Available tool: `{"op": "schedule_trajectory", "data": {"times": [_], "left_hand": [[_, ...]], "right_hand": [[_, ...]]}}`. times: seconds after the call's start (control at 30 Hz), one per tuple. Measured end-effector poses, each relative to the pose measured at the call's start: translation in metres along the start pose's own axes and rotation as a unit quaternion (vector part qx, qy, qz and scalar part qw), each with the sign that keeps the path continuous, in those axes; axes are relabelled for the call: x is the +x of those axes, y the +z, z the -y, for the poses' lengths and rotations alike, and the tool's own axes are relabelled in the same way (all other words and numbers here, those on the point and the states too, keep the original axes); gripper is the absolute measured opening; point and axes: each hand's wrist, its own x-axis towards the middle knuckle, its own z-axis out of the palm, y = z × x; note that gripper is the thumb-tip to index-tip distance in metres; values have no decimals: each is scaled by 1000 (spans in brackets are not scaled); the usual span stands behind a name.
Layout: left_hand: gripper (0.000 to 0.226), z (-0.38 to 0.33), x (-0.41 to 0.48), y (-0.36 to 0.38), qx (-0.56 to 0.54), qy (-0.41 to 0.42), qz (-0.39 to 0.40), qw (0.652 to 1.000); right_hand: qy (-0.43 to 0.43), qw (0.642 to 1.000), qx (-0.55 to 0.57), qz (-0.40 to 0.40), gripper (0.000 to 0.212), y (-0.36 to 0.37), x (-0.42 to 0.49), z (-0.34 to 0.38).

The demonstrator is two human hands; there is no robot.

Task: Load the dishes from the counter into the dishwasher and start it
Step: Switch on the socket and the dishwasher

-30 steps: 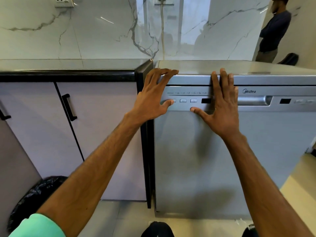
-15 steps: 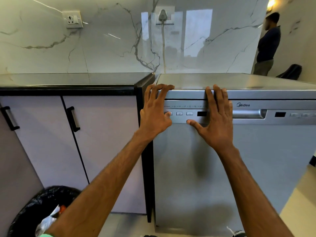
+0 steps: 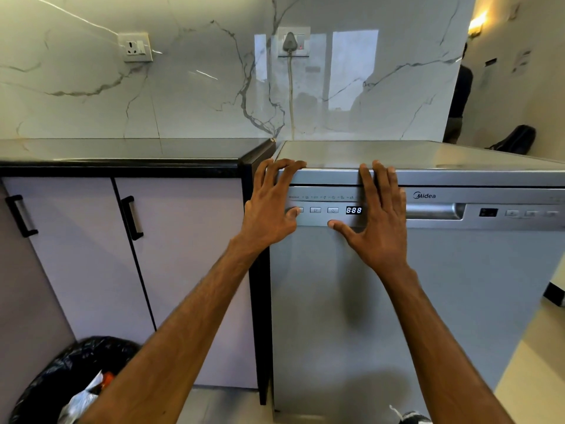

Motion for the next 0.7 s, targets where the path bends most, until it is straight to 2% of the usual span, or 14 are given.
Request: {"op": "schedule_trajectory", "data": {"times": [0.4, 0.7], "left_hand": [[100, 4, -2, 0, 22, -6, 37, 999], [106, 2, -5, -1, 34, -14, 44, 998]], "right_hand": [[-13, 1000, 7, 3, 113, 0, -1, -4], [-42, 999, 22, 24, 102, -18, -7, -24]]}}
